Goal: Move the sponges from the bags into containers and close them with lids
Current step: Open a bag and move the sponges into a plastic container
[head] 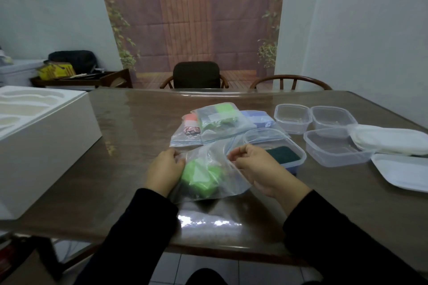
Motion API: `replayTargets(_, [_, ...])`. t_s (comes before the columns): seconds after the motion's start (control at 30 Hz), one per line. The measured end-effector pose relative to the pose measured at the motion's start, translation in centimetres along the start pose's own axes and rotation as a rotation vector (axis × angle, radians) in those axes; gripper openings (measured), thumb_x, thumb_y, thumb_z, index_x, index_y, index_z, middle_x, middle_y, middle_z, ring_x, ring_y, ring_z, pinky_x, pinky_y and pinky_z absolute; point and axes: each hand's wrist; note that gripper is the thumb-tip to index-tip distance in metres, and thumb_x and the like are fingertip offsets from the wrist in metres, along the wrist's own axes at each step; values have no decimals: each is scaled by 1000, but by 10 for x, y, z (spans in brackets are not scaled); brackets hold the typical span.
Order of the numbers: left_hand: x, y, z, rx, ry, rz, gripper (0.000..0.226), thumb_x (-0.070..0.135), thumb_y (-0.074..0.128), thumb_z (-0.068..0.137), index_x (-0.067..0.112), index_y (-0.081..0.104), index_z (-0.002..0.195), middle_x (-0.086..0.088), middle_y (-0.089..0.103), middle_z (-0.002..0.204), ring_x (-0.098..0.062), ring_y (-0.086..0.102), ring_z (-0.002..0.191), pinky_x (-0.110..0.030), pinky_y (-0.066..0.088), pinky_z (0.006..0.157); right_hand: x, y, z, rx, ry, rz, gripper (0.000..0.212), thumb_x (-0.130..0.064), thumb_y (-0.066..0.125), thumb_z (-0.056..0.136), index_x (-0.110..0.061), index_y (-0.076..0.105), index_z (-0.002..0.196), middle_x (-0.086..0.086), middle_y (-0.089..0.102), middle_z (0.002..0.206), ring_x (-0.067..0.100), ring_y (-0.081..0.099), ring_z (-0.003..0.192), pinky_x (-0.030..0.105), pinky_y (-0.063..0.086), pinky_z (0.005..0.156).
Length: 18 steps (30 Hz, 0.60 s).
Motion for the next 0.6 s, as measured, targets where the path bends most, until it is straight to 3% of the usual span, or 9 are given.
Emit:
replayTargets(0.13, [2,1,-2,18,25,51,16,20,52,90,7,60,93,-17,67,104,-33,59,100,-34,42,77,14,8,10,-59,-81,-379,13,-16,67,83,-13,56,75,5,54,73,17,49,69,27,39,61])
replayTargets(0.23, [5,2,-3,21,34,98,17,19,49,91,6,59,95,-18,65,108,-34,58,102,-34,41,78,17,16,19,-65,-69,-540,23,-42,68,78,-21,58,77,2,51,70,16,45,66,26,35,61])
replayTargets(0.3, [6,2,-4,23,31,106,17,19,48,92,6,59,96,-19,64,109,-34,58,103,-35,41,79,16,21,20,-102,-33,-593,34,-48,67,75,-14,64,76,3,51,69,16,46,65,29,37,62])
replayTargets(0.37, [8,2,-4,25,30,112,17,18,47,92,6,58,97,-19,63,112,-35,58,105,-35,42,81,14,24,18,-133,7,-553,52,-49,70,72,0,68,91,8,65,74,17,57,71,30,46,67])
replayTargets(0.43, [9,2,-5,26,25,125,18,17,45,93,5,57,98,-19,62,113,-35,57,106,-36,41,82,14,25,16,-147,5,-476,47,-43,73,73,-4,69,100,10,73,93,20,67,88,33,54,82])
replayTargets(0.5, [9,1,-5,27,26,135,17,16,44,93,5,56,100,-20,61,114,-36,57,106,-36,42,82,12,25,12,-111,-23,-439,36,-34,71,78,-10,65,105,8,71,102,23,65,100,36,52,92])
replayTargets(0.6, [4,1,-3,38,40,147,17,12,44,91,5,54,103,-22,61,113,-38,57,104,-39,42,82,3,19,4,37,-150,-492,33,-26,67,82,-14,57,111,1,62,107,19,60,101,34,50,92])
Point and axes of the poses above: each hand's wrist, its own z-axis towards the middle knuckle, its own y-axis out of the palm, x = y × z
